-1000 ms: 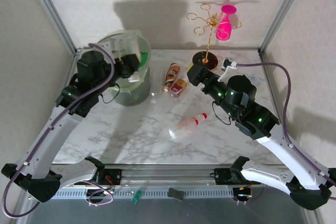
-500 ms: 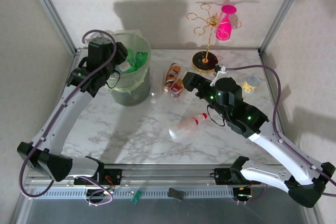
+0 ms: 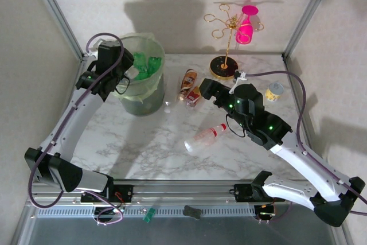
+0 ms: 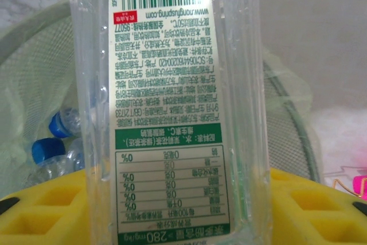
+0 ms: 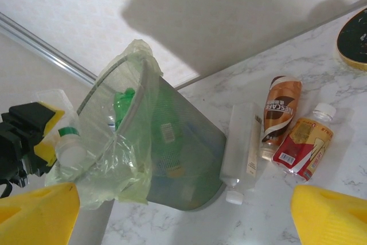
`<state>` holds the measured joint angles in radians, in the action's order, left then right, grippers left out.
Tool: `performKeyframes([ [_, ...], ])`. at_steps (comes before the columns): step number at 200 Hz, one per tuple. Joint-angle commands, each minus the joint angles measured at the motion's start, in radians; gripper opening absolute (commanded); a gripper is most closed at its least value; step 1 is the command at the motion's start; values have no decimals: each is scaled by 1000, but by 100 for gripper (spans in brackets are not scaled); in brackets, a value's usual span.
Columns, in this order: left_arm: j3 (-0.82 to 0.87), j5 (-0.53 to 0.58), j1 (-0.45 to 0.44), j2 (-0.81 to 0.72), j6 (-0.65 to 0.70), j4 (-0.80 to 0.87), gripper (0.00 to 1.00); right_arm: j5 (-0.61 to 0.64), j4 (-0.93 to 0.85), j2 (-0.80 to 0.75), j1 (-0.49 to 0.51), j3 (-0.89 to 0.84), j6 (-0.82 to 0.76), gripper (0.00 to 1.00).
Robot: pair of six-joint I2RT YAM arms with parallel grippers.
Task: Put the plastic bottles in the bin
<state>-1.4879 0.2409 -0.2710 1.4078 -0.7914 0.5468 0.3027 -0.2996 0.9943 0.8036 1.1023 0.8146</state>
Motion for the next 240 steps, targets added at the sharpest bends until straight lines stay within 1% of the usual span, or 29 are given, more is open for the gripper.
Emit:
performKeyframes([
  [1, 10, 30, 8, 24, -29, 25, 33, -6, 11, 0, -10, -15, -1, 94],
  [22, 10, 30, 17, 34, -40, 41, 34, -21, 10, 8, -14, -12, 1, 94],
  [30, 15, 26, 18, 30, -44, 40, 37, -21, 8, 7, -14, -11, 0, 94],
  [40, 20, 21, 16, 19, -49, 38, 44, -19, 4, 5, -16, -10, -1, 94],
  [45, 19, 23, 18, 12, -50, 38, 50, -16, 5, 3, -15, -10, -2, 94],
  [57, 14, 30, 19, 1, -51, 41, 61, -13, 5, -4, -16, -13, -5, 94],
  [79, -11, 41, 18, -14, -51, 62, 72, -7, -1, -14, -17, -11, -5, 94],
  [106, -34, 38, 18, -45, -51, 75, 78, -1, -11, -26, -17, -13, -3, 94],
  [139, -49, 19, 19, -96, -46, 74, 79, 9, -18, -34, -17, -14, -3, 94],
  [158, -44, -23, 17, -136, -4, 49, 78, 13, -21, -30, -17, -17, -8, 94],
  [176, -15, -100, 15, -190, 64, -8, 75, 18, -28, -20, -17, -20, -18, 94],
  [197, 66, -202, 6, -273, 156, -105, 74, 18, -39, -1, -17, -25, -21, 93],
  [209, 127, -311, -1, -327, 217, -166, 73, 12, -39, 13, -17, -28, -30, 93],
  [215, 161, -405, -4, -349, 246, -201, 71, 6, -39, 24, -17, -29, -39, 93],
  [225, 210, -524, -15, -378, 265, -249, 69, -3, -43, 50, -18, -27, -56, 93],
  [233, 240, -571, -35, -397, 271, -274, 68, -8, -58, 76, -17, -20, -60, 93],
  [240, 259, -584, -62, -411, 283, -281, 67, -6, -70, 96, -17, -12, -60, 93],
])
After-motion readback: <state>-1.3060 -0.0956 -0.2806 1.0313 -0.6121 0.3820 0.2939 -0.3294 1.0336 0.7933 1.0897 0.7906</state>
